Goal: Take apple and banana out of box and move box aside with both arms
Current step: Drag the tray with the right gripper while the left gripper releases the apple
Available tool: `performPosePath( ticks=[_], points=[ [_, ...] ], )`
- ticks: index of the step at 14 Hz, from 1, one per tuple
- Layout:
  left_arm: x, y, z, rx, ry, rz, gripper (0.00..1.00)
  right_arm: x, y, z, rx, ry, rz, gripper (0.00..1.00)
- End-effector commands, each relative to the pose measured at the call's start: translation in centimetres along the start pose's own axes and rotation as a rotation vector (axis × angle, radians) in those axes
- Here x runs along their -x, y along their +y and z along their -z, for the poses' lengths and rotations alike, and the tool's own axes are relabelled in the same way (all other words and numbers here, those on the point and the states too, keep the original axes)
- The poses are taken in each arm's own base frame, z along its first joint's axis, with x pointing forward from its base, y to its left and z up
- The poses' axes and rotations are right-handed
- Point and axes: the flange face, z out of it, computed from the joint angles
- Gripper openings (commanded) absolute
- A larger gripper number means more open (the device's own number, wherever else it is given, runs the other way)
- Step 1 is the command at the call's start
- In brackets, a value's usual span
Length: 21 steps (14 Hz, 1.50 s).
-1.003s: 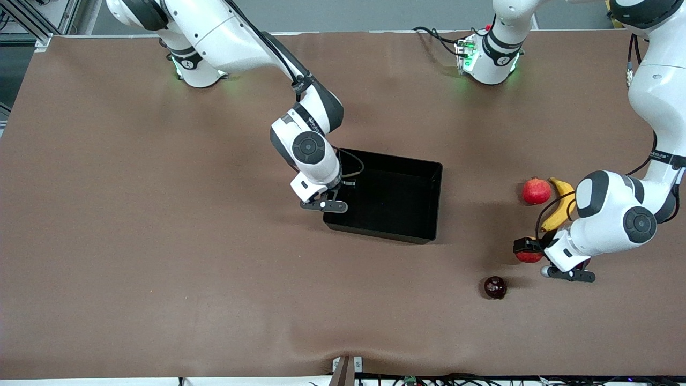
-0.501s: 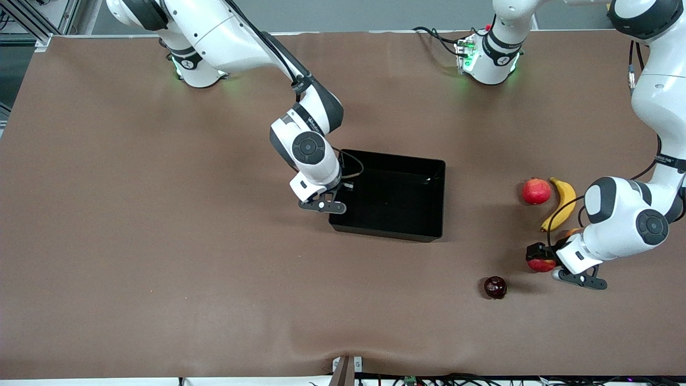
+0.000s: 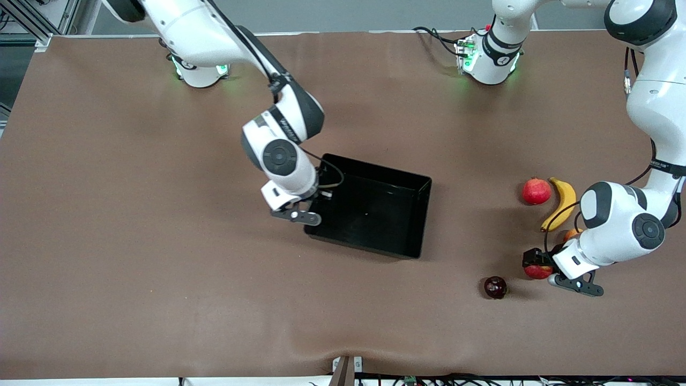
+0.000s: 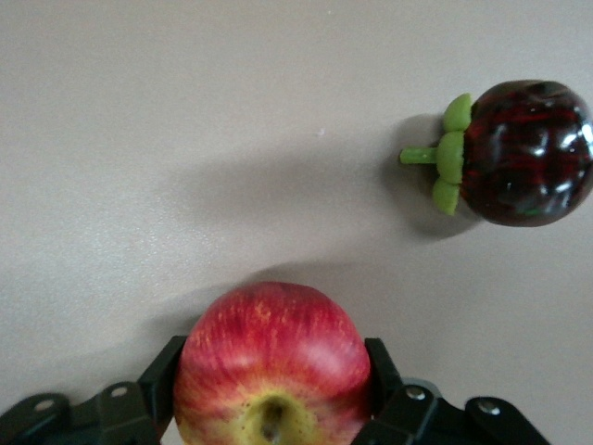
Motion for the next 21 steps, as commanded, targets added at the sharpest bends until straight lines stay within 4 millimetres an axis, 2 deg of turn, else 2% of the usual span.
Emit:
performPosePath(
  ticks=[1,2,4,6,8,9,11,13,14,15,16,18,21],
  points=[
    [-0.7,-0.5,-0.1,-0.010,0.018,-0.016,1.00,-2.3,4.1,5.8,-0.022,0.012,-0.046,0.00],
    [-1.0,-0.2,0.4,-0.016,0.023,-0.015,1.00,-3.8,6.0,7.0,-0.025,0.016,-0.033,0.00],
    [-1.5,0.0,2.7,-0.029,0.038,-0.014,1.00,-6.6,9.5,8.0,-0.028,0.017,0.002,0.00],
    [-2.0,0.9,5.7,-0.045,0.034,-0.030,1.00,-9.1,13.1,8.8,-0.027,0.014,0.033,0.00],
    [-2.3,1.9,10.9,-0.094,0.017,-0.042,1.00,-11.5,17.3,9.3,-0.026,0.006,0.034,0.00],
    [-2.2,2.0,14.5,-0.140,0.021,-0.042,1.00,-12.7,19.5,9.5,-0.027,0.004,0.049,0.00],
    [-1.5,3.1,20.8,-0.221,-0.018,-0.042,1.00,-15.3,24.8,10.0,-0.033,0.004,0.076,0.00],
    [-0.2,2.7,26.4,-0.258,-0.022,0.008,1.00,-17.5,31.2,9.7,-0.038,-0.005,0.115,0.00],
    [0.3,2.7,28.7,-0.281,-0.011,0.016,1.00,-18.2,34.0,9.3,-0.040,-0.012,0.128,0.00],
    [1.0,3.1,29.9,-0.266,-0.037,0.036,1.00,-18.7,37.0,8.6,-0.040,-0.026,0.126,0.00],
    [1.6,4.0,32.1,-0.239,-0.047,0.070,1.00,-19.0,40.5,7.8,-0.045,-0.043,0.122,0.00],
    [2.9,5.1,35.3,-0.211,-0.051,0.115,1.00,-19.2,46.7,6.2,-0.058,-0.064,0.138,0.00],
    [4.7,6.2,38.5,-0.201,-0.076,0.155,1.00,-19.0,52.5,4.6,-0.023,-0.056,0.163,0.00]
  ],
)
